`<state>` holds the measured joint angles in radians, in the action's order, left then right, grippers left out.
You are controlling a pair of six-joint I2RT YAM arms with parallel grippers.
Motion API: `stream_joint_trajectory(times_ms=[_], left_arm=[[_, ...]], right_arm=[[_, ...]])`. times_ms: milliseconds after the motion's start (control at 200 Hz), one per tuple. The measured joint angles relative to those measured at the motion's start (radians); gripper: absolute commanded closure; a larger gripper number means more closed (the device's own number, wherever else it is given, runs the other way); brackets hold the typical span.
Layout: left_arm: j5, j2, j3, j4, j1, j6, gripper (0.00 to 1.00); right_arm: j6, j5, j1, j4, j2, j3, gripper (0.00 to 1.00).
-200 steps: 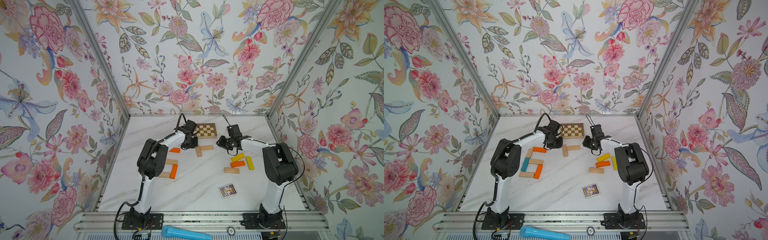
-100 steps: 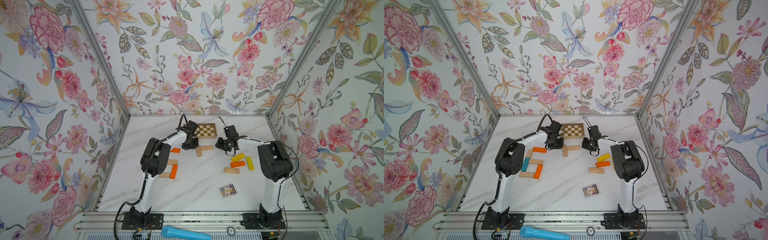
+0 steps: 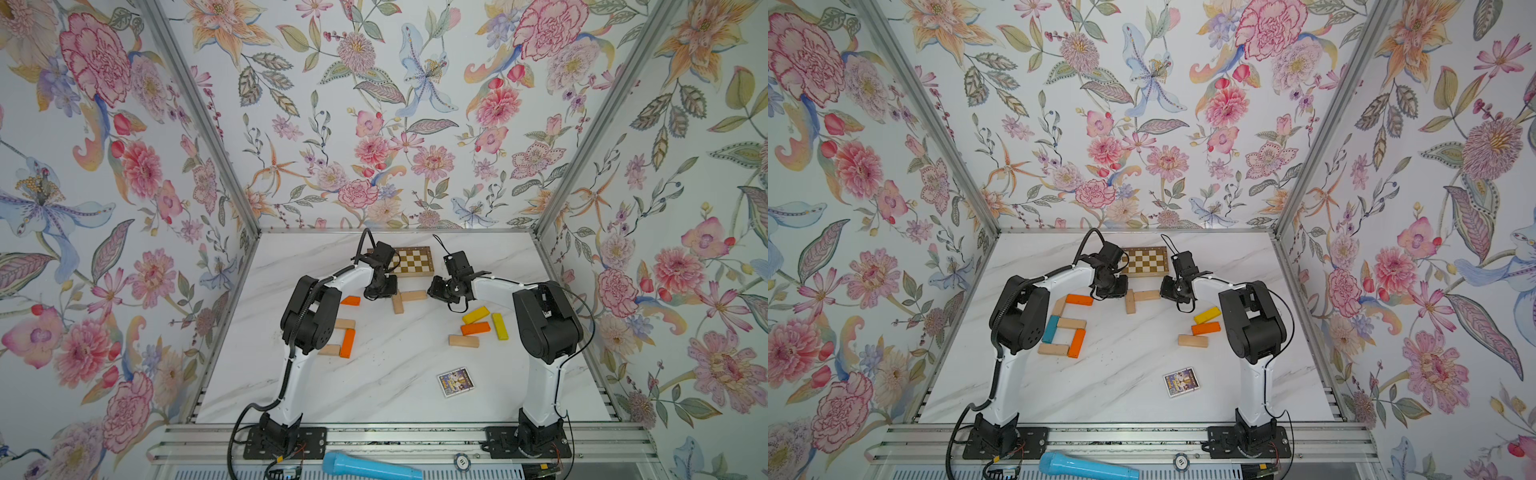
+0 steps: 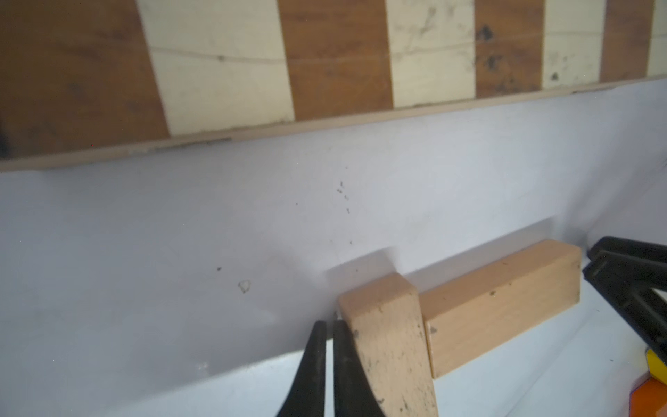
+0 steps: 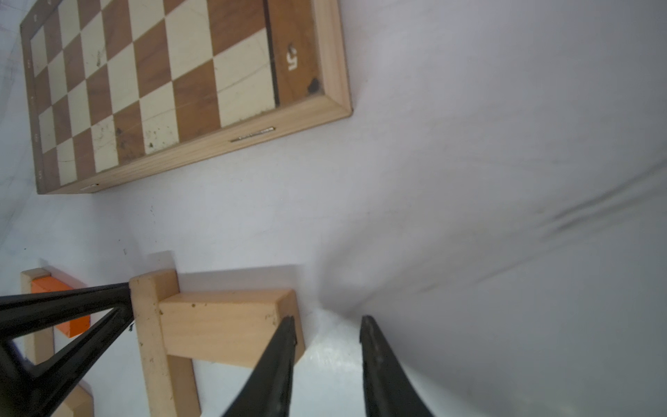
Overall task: Assemble the number 6 with building blocks
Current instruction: Adjust the building block at the center of the board.
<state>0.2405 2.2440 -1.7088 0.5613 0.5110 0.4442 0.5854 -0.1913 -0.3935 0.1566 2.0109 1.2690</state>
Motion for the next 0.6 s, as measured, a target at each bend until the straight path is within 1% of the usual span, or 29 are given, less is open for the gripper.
stream_joint_trajectory(times_ms=[601], left_arm=[[0.014,-0.023,0.042,-0.019,0.001,0.01,0.91]], right_arm=[[0.041,0.025,-0.025,-0.02,-0.003,-0.013,0.69]])
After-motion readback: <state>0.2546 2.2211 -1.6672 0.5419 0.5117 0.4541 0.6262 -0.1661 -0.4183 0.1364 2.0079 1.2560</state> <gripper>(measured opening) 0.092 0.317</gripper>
